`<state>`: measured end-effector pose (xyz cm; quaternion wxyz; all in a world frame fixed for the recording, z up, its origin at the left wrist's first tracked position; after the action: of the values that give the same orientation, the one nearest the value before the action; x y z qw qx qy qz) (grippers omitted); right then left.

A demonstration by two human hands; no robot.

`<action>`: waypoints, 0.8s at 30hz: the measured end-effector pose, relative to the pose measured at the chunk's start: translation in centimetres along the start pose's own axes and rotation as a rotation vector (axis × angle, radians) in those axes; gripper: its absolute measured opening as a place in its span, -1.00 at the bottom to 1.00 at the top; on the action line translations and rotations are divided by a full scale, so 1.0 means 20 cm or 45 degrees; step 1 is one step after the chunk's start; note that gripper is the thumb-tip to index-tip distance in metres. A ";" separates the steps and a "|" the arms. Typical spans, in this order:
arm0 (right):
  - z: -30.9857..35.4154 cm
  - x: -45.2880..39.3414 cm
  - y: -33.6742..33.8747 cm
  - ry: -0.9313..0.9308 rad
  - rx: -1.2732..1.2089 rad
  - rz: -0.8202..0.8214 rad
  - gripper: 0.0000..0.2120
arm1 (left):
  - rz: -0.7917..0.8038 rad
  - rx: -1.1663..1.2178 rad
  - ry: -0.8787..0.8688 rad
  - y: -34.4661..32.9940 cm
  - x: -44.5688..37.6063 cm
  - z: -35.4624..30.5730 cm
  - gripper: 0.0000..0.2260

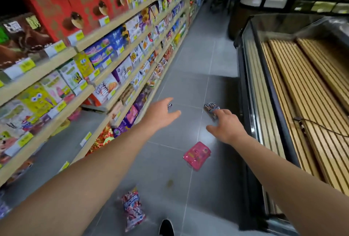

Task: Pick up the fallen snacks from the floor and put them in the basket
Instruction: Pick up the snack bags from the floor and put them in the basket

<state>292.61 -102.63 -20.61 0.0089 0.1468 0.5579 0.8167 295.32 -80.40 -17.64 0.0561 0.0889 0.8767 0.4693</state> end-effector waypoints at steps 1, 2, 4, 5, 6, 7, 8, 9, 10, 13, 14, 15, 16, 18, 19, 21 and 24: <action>0.00 -0.05 0.00 -0.026 -0.005 0.014 -0.32 | 0.016 -0.003 -0.004 0.00 -0.06 0.01 -0.43; 0.00 -0.11 -0.01 -0.051 -0.006 0.029 -0.33 | 0.028 0.002 -0.005 -0.01 -0.14 0.03 -0.43; -0.01 -0.20 -0.03 -0.074 -0.012 0.049 -0.34 | 0.049 0.023 -0.009 -0.05 -0.26 0.05 -0.43; -0.02 -0.24 -0.03 -0.088 -0.017 0.057 -0.34 | 0.066 0.028 -0.014 -0.07 -0.31 0.05 -0.43; -0.03 -0.29 -0.04 -0.099 -0.027 0.057 -0.34 | 0.077 0.032 -0.026 -0.10 -0.37 0.05 -0.44; -0.05 -0.33 -0.05 -0.118 -0.032 0.070 -0.34 | 0.100 0.034 -0.023 -0.14 -0.42 0.06 -0.44; -0.07 -0.38 -0.07 -0.133 -0.043 0.079 -0.34 | 0.115 0.035 -0.031 -0.18 -0.48 0.06 -0.44; -0.13 -0.47 -0.08 -0.171 -0.057 0.095 -0.33 | 0.154 0.029 -0.038 -0.26 -0.58 0.05 -0.44; -0.13 -0.48 -0.10 -0.168 -0.061 0.103 -0.33 | 0.167 0.026 -0.035 -0.27 -0.58 0.06 -0.44; -0.27 -0.70 -0.16 -0.242 -0.096 0.144 -0.32 | 0.268 0.002 -0.044 -0.47 -0.79 0.06 -0.44; -0.32 -0.77 -0.19 -0.257 -0.103 0.154 -0.32 | 0.305 -0.004 -0.049 -0.54 -0.86 0.07 -0.44; -0.36 -0.84 -0.21 -0.275 -0.112 0.168 -0.32 | 0.335 -0.012 -0.059 -0.60 -0.92 0.06 -0.44; -0.41 -0.91 -0.24 -0.286 -0.126 0.190 -0.33 | 0.374 -0.013 -0.059 -0.66 -0.98 0.06 -0.45; -0.52 -1.07 -0.29 -0.324 -0.154 0.236 -0.34 | 0.437 -0.027 -0.037 -0.80 -1.13 0.07 -0.44; -0.58 -1.16 -0.33 -0.350 -0.163 0.272 -0.34 | 0.471 -0.040 -0.016 -0.88 -1.22 0.07 -0.43; -0.67 -1.30 -0.40 -0.401 -0.190 0.331 -0.33 | 0.526 -0.039 0.027 -1.02 -1.35 0.09 -0.42; -0.78 -1.47 -0.53 -0.469 -0.220 0.434 -0.33 | 0.614 -0.035 0.096 -1.23 -1.50 0.14 -0.42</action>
<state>315.33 -118.00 -42.32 -0.0149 0.3835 0.4422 0.8106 322.64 -97.76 -39.34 -0.0890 0.2772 0.8251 0.4842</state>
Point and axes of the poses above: each hand's wrist, its own x-axis away from the middle knuckle, its own y-axis out of the back of the hand, z = x × y, the point moved 7 cm from there along -x, towards the middle knuckle, and after that the axes turned 9 degrees about -y, right-handed, at the moved point
